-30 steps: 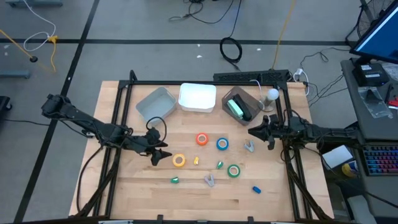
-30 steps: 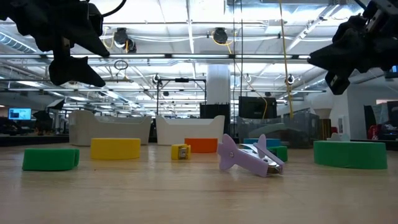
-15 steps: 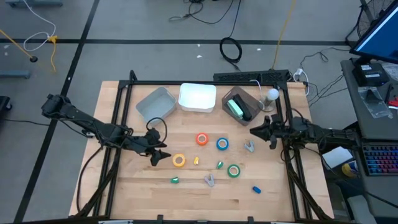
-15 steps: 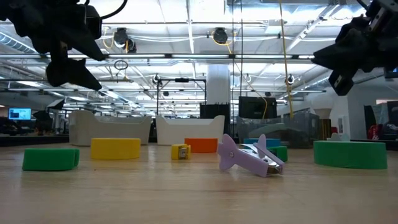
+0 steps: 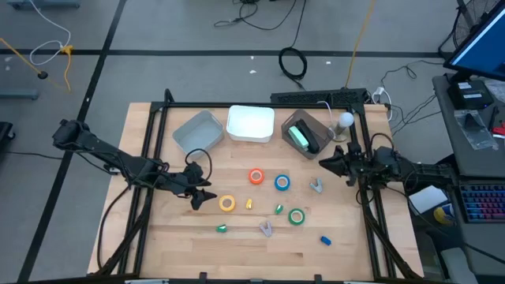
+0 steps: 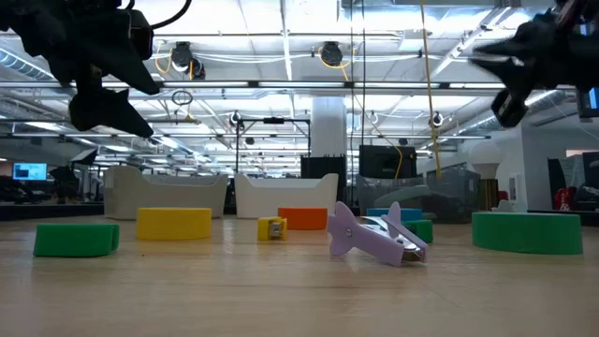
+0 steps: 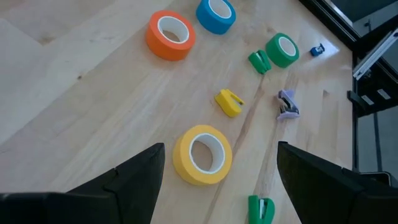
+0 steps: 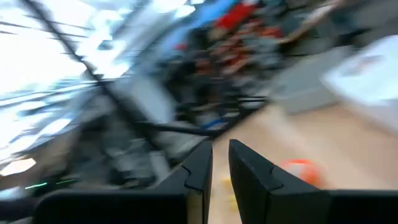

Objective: Pick and place Stapler, Stapler remover, tape
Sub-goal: Put the small blue stapler into the black bin

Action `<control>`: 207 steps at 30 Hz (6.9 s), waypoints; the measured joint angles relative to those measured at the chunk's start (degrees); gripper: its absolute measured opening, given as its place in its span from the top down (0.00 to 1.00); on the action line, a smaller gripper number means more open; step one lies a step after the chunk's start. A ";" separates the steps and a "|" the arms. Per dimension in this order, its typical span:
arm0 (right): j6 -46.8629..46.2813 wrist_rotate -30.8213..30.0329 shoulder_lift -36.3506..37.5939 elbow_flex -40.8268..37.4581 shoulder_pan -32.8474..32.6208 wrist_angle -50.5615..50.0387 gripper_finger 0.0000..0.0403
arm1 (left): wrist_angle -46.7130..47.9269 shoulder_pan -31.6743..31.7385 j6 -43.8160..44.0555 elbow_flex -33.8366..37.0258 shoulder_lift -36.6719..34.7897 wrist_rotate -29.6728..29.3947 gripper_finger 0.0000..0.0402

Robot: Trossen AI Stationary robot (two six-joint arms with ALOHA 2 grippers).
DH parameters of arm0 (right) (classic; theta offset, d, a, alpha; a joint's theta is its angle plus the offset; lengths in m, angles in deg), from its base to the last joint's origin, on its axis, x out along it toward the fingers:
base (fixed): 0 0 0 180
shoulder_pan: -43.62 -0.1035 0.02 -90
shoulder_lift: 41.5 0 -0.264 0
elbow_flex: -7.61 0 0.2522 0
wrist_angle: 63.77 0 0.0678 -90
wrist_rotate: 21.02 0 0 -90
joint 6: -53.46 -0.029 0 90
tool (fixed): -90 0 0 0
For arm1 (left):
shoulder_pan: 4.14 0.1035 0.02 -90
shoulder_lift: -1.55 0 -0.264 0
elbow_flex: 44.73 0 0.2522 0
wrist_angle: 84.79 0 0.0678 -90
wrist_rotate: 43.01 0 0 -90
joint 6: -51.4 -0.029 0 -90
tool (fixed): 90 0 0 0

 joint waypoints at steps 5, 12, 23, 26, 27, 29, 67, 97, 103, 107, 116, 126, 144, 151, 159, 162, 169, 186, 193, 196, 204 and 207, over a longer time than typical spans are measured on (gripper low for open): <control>-8.12 9.14 -5.27 1.44 -1.17 8.57 0.89 | -0.02 0.00 1.80 0.00 0.00 -0.02 0.23; -12.77 19.02 -20.26 13.33 -8.49 -1.13 0.89 | 0.00 0.00 6.26 0.00 0.00 -0.04 0.23; -22.25 23.72 -41.79 31.45 -27.40 -26.09 0.89 | 0.87 0.00 6.19 0.00 0.00 -0.08 0.23; -29.07 22.62 -46.67 32.64 -33.69 -25.98 0.89 | 1.50 0.00 5.02 0.00 0.00 -0.11 0.23; -31.54 21.89 -48.30 32.87 -35.75 -25.87 0.89 | 1.63 0.00 4.67 0.00 0.00 -0.12 0.23; -36.68 21.20 -51.57 33.25 -39.56 -25.39 0.89 | 1.70 0.00 3.91 0.00 0.00 -0.13 0.23; -71.26 -1.72 -67.26 33.44 -56.96 -21.34 0.88 | 4.47 -2.29 0.99 0.00 0.00 1.07 0.23; -63.85 -6.28 -67.37 33.38 -56.55 -26.79 0.49 | 4.46 -2.29 2.40 0.00 0.00 0.94 0.23; -56.62 -7.99 -68.25 33.38 -54.99 -27.03 0.49 | 4.46 -2.29 2.28 0.00 0.00 0.98 0.23; -51.64 -7.70 -70.70 33.38 -53.49 -26.34 0.49 | 4.45 -2.29 2.28 0.00 0.00 1.01 0.23; -48.78 -3.75 -77.35 33.40 -52.74 -24.79 0.49 | 4.47 -2.29 2.30 0.00 0.00 1.03 0.23; -47.69 -3.62 -80.90 33.40 -52.09 -22.50 0.49 | 4.48 -2.29 2.01 0.00 0.00 1.03 0.23; -49.45 -3.48 -84.35 33.53 -52.00 -22.34 0.49 | 4.48 -2.29 0.78 0.00 0.00 1.05 0.23; -47.05 -3.40 -84.39 33.47 -52.00 -22.06 0.49 | 4.48 -2.29 0.78 0.00 0.00 1.05 0.23; -49.72 -3.58 -84.45 33.44 -52.00 -22.68 0.55 | 4.46 -2.31 0.78 0.00 0.00 1.05 0.23; -51.11 -3.69 -84.46 33.44 -52.00 -23.59 0.60 | 4.47 -2.29 0.78 0.00 0.00 1.05 0.23; -51.21 -4.43 -84.50 33.40 -52.00 -24.19 0.74 | 4.46 -2.31 1.11 0.00 0.00 1.05 0.23; -50.68 -16.81 -70.06 33.22 -51.19 -24.24 0.83 | 4.28 -2.31 1.52 0.00 0.00 1.03 0.23; -41.03 -34.06 -57.16 33.27 -44.70 -26.09 0.83 | 4.24 -2.31 1.58 0.00 0.00 0.82 0.23; -34.62 -39.61 -51.88 33.29 -40.15 -27.09 0.83 | 4.22 -2.30 1.57 0.00 0.00 0.07 0.23; -13.42 -52.62 -39.88 33.29 -25.57 -29.60 0.83 | 4.19 -2.29 1.43 0.00 0.00 -0.07 0.23; -5.58 -53.11 -36.78 33.29 -19.61 -29.62 0.83 | 4.18 -2.29 1.45 0.00 0.00 -0.07 0.23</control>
